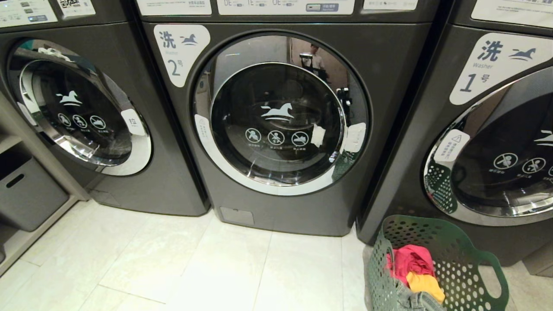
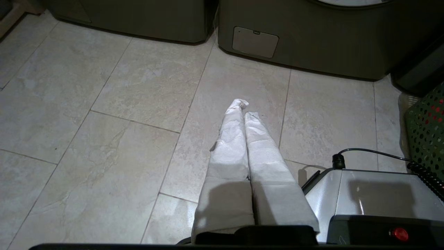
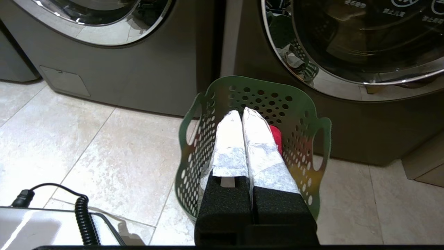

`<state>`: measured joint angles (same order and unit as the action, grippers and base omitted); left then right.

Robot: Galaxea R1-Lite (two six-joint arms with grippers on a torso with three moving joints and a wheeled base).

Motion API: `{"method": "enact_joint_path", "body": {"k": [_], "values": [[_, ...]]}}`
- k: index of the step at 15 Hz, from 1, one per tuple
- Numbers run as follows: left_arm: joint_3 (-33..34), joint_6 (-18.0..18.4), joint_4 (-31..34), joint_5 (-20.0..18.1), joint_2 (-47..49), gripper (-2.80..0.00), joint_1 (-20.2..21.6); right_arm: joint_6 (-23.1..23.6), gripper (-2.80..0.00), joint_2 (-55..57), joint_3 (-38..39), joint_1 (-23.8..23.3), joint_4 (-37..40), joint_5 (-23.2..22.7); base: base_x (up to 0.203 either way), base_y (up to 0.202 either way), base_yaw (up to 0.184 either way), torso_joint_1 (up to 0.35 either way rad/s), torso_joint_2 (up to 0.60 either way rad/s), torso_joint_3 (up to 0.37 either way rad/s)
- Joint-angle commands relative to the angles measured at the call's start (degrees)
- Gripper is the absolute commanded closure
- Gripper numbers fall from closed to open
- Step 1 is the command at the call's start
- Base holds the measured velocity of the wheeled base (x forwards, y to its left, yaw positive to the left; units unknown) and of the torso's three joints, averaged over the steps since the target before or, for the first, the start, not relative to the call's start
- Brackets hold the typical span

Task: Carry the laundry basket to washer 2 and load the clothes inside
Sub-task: Open the lid of the washing machine

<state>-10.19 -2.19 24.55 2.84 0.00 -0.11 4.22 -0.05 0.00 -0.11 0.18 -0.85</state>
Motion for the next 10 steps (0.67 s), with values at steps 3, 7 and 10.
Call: {"method": "enact_joint_path", "body": {"k": [3, 7, 10], "values": [[0.07, 0.01, 0.15, 0.06, 0.05, 0.0, 0.02, 0.0, 0.0, 0.05, 0.0, 0.02, -0.01, -0.03, 0.0, -0.186, 0.003, 0.003, 0.0, 0.003], [0.0, 0.08, 0.15, 0.06, 0.09, 0.0, 0.02, 0.0, 0.0, 0.05, 0.0, 0.02, -0.01, -0.11, 0.0, -0.196, 0.002, 0.004, 0.0, 0.0], [0.0, 0.08, 0.15, 0.06, 0.0, 0.0, 0.02, 0.0, 0.0, 0.05, 0.0, 0.02, -0.01, -0.11, 0.0, -0.192, 0.0, 0.002, 0.0, 0.004]]}}
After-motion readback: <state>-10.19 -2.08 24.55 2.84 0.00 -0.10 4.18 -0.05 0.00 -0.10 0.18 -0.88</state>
